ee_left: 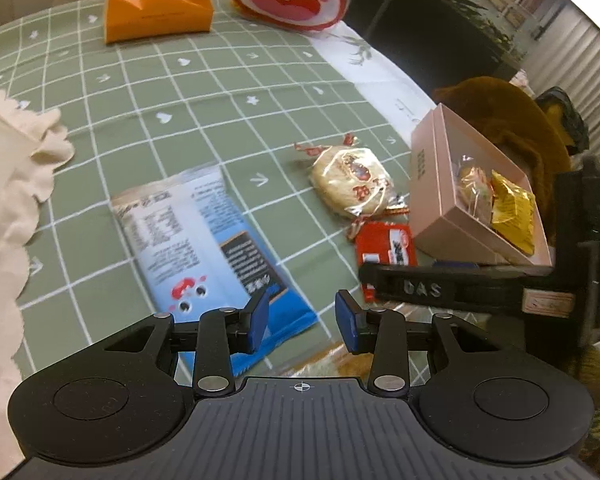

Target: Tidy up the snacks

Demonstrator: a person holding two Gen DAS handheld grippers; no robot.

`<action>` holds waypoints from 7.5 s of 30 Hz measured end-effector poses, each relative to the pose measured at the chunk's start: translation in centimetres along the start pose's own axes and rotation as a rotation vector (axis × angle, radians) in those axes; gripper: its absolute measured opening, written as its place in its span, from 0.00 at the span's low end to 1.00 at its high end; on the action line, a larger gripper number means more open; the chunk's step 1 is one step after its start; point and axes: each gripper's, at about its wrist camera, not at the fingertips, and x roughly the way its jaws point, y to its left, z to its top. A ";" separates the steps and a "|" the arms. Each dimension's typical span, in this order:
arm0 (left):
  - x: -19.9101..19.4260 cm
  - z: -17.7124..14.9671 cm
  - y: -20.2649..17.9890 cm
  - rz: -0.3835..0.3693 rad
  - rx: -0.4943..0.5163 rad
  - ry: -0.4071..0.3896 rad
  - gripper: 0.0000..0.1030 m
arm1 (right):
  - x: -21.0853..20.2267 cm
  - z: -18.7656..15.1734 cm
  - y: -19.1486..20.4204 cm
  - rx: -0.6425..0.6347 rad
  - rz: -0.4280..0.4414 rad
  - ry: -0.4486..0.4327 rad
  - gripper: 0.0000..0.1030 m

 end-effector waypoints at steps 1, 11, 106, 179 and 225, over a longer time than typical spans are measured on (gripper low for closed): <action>-0.2 -0.2 0.1 0.002 -0.001 0.002 0.40 | 0.0 0.0 0.1 0.005 -0.009 -0.014 0.78; 0.5 0.9 0.1 -0.046 -0.036 0.017 0.40 | -2.6 -2.9 -3.4 0.005 -0.013 -0.040 0.25; 4.7 -2.9 -5.9 -0.144 0.143 0.170 0.39 | -7.1 -7.8 -6.7 0.089 -0.053 -0.146 0.90; 6.1 -3.5 -5.8 -0.317 0.064 0.224 0.33 | -9.3 -11.2 -8.3 0.063 -0.070 -0.178 0.85; 3.2 -2.0 -4.2 -0.197 -0.041 0.100 0.23 | -5.9 -7.3 -8.7 0.005 0.096 -0.131 0.80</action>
